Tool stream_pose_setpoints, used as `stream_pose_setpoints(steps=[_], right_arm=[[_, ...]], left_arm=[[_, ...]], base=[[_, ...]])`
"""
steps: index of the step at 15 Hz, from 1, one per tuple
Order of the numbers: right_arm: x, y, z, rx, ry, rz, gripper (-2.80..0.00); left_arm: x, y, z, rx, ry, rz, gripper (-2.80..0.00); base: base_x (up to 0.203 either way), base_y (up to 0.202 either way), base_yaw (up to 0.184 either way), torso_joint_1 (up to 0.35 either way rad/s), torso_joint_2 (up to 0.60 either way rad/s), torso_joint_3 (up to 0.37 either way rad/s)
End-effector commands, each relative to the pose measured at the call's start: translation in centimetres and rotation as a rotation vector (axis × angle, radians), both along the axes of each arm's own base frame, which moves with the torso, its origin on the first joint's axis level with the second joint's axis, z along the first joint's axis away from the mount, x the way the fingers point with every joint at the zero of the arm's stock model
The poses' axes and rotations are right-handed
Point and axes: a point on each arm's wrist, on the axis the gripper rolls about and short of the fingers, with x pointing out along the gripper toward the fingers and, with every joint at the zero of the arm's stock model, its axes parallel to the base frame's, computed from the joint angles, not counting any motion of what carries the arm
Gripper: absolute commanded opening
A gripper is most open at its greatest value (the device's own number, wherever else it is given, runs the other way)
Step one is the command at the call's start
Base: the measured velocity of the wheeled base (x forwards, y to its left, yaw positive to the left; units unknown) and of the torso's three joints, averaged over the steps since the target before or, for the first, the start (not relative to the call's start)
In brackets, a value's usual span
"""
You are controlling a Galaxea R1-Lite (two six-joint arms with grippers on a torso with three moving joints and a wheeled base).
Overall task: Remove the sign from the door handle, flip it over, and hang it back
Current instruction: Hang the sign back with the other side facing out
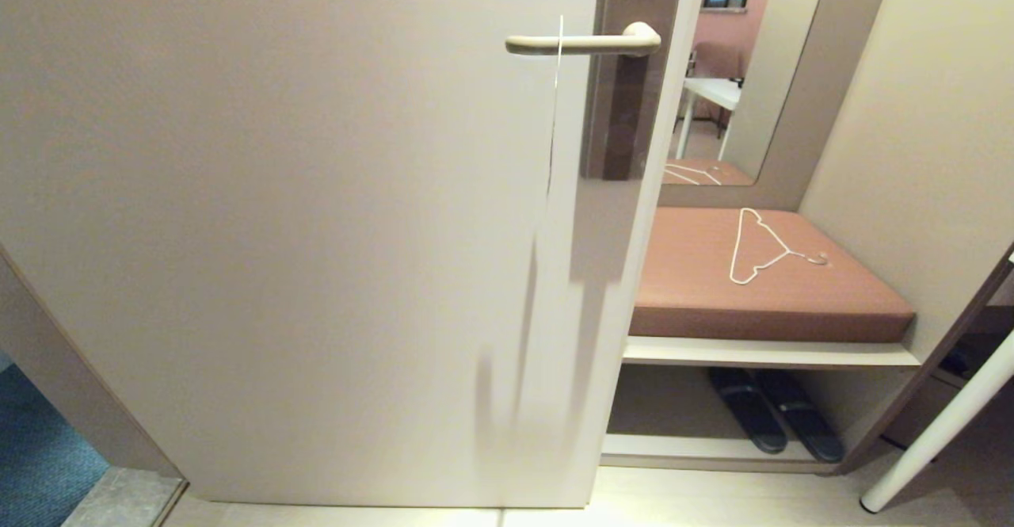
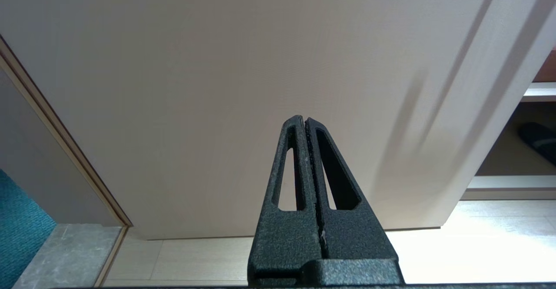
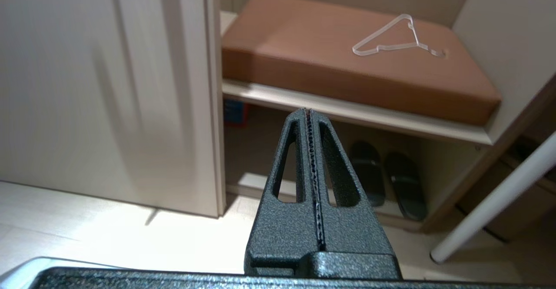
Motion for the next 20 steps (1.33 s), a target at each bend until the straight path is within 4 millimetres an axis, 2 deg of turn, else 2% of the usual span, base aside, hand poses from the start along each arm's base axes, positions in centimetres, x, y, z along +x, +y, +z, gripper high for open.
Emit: stream_pose_setpoints(steps=[1,5,8,10,12,14,16,20], right_arm=[[-0.3,0.0,0.8,0.0,-0.021,0.01,-2.8],[-1.3,0.1,2.6,0.001,-0.037,0.065,-2.8],[0.1,0.2,4.6,0.004,0.034,0.089,-2.8],[3.0,0.2,7.2,0.017,0.082,0.096,-2.8],[7.5,0.4,10.4,0.027,0.091,0.104,-2.8],[11.4,0.6,14.4,0.031,0.011,0.166,-2.8],[14.1,1.5,17.9,0.026,-0.077,0.321,-2.8],[19.3,4.4,19.9,0.008,-0.063,0.511,-2.8]], left_arm=[[0.0,0.0,0.0,0.0,0.002,0.0,-2.8],[0.0,0.0,0.0,0.0,0.001,0.0,-2.8],[0.0,0.0,0.0,0.0,0.001,0.0,-2.8],[0.0,0.0,0.0,0.0,0.002,0.0,-2.8],[0.0,0.0,0.0,0.0,0.001,0.0,-2.8],[0.0,0.0,0.0,0.0,0.001,0.0,-2.8],[0.0,0.0,0.0,0.0,0.002,0.001,-2.8],[0.0,0.0,0.0,0.0,0.002,0.0,-2.8]], base=[[0.0,0.0,0.0,0.0,0.0,0.0],[0.0,0.0,0.0,0.0,0.0,0.0],[0.0,0.0,0.0,0.0,0.0,0.0],[0.0,0.0,0.0,0.0,0.0,0.0],[0.0,0.0,0.0,0.0,0.0,0.0],[0.0,0.0,0.0,0.0,0.0,0.0],[0.0,0.0,0.0,0.0,0.0,0.0],[0.0,0.0,0.0,0.0,0.0,0.0]])
